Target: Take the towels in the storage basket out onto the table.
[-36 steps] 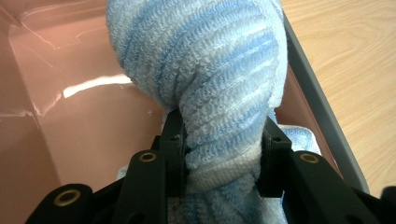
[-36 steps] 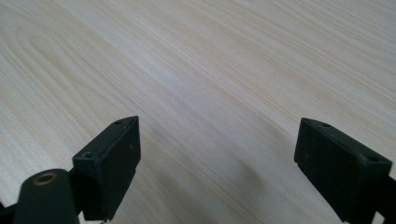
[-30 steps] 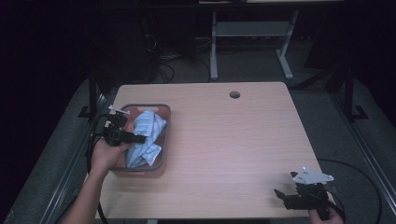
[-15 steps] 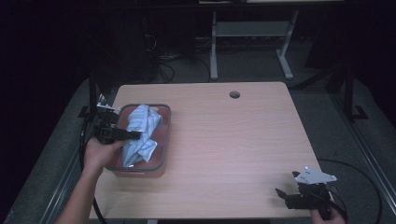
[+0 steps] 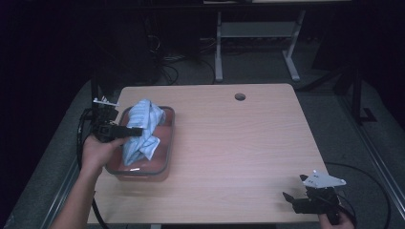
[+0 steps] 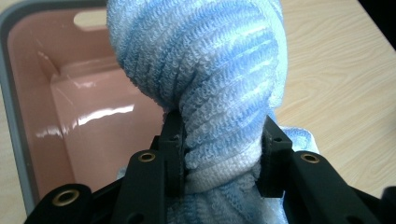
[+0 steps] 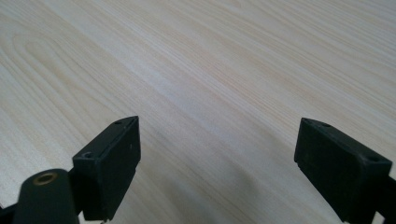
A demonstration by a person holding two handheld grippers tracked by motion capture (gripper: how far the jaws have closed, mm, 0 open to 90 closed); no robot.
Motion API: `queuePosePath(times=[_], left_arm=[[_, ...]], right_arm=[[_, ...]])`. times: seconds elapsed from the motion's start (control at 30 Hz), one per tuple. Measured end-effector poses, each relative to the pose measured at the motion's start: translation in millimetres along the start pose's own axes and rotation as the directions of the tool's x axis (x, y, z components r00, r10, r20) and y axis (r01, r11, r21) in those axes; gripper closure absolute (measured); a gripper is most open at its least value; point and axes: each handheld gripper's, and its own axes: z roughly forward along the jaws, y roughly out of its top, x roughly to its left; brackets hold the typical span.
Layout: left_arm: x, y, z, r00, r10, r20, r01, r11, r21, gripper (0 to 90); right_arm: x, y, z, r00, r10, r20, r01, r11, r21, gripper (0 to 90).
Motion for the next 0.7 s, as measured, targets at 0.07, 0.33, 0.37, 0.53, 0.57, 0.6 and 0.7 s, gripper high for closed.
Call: queuePosePath(times=[0.07, 0.33, 0.37, 0.53, 0.57, 0.6, 0.7], left_arm=[[-1.2, 0.8, -1.6, 1.0000, 0.004, -0.002, -0.004, 1.0000, -0.009, 61.5], [-8.7, 7.0, -7.8, 0.9999, 0.014, 0.007, -0.013, 0.9994, -0.031, 61.5], [-9.2, 7.4, -8.1, 0.9999, 0.014, 0.010, -0.014, 0.9994, -0.033, 61.5], [-14.2, 11.8, -9.7, 0.9995, 0.021, 0.024, -0.020, 0.9989, -0.041, 61.5], [-15.4, 12.6, -10.0, 0.9994, 0.024, 0.023, -0.023, 0.9988, -0.043, 61.5], [-15.4, 12.6, -10.0, 0.9994, 0.024, 0.023, -0.023, 0.9988, -0.043, 61.5], [-18.8, 15.1, -10.6, 0.9991, 0.026, 0.034, -0.024, 0.9988, -0.044, 61.5]], right_arm=[[-0.1, 0.0, 0.0, 1.0000, -0.002, 0.000, 0.002, 1.000, 0.000, 13.9], [-0.1, 0.5, 0.2, 1.0000, -0.009, 0.000, 0.009, 1.000, -0.001, 13.9], [-0.5, 0.4, -0.1, 1.0000, -0.007, 0.001, 0.007, 1.000, -0.003, 13.9], [-2.8, -1.1, -3.0, 0.9999, 0.008, 0.007, -0.008, 1.000, -0.006, 13.9], [-3.1, -1.3, -3.1, 0.9999, 0.008, 0.007, -0.008, 1.000, -0.008, 13.9], [-3.1, -1.5, -3.4, 0.9999, 0.012, 0.006, -0.012, 1.000, -0.008, 13.9], [-3.2, -1.5, -3.7, 0.9999, 0.015, 0.006, -0.015, 1.000, -0.008, 13.9]])
